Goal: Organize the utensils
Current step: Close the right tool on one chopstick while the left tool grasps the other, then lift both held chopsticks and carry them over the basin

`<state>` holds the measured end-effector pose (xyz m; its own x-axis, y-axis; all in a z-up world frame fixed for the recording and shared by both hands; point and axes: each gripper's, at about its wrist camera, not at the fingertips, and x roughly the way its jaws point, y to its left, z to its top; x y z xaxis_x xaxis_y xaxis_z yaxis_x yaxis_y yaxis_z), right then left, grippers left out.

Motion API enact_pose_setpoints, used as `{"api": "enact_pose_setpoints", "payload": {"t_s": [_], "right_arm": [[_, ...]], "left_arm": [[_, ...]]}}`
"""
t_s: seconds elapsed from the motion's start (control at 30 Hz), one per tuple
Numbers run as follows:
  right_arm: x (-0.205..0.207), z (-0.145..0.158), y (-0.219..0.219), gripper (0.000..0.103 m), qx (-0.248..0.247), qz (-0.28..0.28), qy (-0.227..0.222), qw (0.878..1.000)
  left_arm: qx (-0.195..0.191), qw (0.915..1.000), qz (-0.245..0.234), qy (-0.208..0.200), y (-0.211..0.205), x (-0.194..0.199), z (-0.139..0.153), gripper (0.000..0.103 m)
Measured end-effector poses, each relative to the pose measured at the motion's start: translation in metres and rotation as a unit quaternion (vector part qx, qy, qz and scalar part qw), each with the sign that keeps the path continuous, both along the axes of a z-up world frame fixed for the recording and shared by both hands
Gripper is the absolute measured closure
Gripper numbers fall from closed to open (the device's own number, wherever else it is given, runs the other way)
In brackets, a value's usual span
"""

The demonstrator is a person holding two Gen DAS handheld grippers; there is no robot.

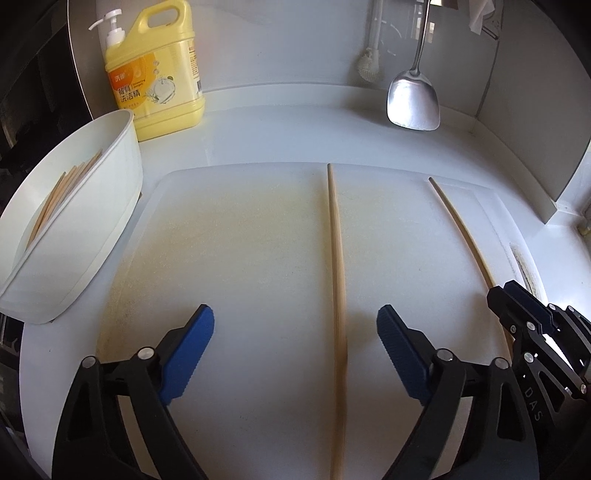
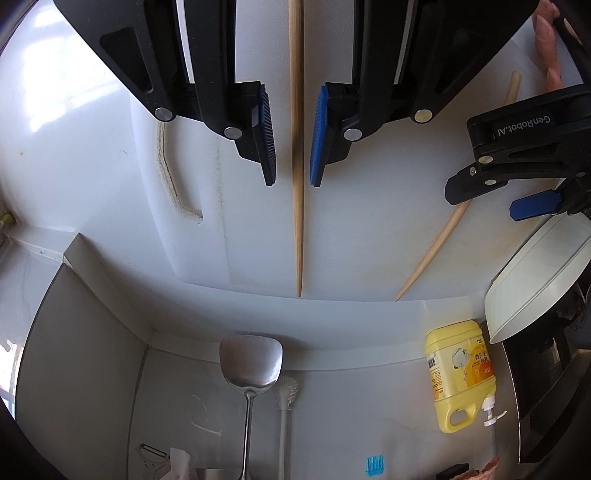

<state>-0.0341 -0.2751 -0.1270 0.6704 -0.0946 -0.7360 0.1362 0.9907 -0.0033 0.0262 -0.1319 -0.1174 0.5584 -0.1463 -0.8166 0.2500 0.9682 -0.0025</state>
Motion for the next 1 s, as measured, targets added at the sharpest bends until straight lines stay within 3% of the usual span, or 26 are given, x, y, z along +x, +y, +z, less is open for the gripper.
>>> {"api": "enact_pose_setpoints", "payload": {"t_s": [0.1,0.23,0.33,0.37,0.5,0.7,1.0], "right_arm": [[0.001,0.000,0.000,0.088,0.000,0.000,-0.001,1.000],[0.000,0.000,0.001,0.089,-0.002,-0.002,-0.002,1.000],[0.000,0.001,0.003,0.090,-0.007,0.001,-0.002,1.000],[0.000,0.000,0.004,0.091,-0.010,0.002,-0.002,1.000],[-0.002,0.001,0.005,0.097,0.000,0.001,-0.003,1.000],[-0.011,0.006,-0.004,0.097,0.070,-0.004,-0.001,0.998],[-0.025,0.054,0.007,0.097,0.094,0.018,-0.009,0.995]], "left_arm": [[-0.003,1.0000,-0.001,-0.009,-0.001,-0.004,0.002,0.034],[-0.007,0.9998,-0.007,-0.016,-0.001,-0.006,0.006,0.071],[-0.006,0.9996,-0.014,-0.023,-0.003,-0.009,0.006,0.085],[-0.004,0.9996,-0.016,-0.024,-0.003,-0.010,0.006,0.095],[-0.010,0.9997,-0.018,-0.015,0.001,-0.013,0.007,0.095],[-0.036,0.9991,-0.011,0.020,0.018,-0.021,0.014,0.095],[-0.044,0.9989,0.004,0.019,0.042,-0.042,0.071,0.095]]}}
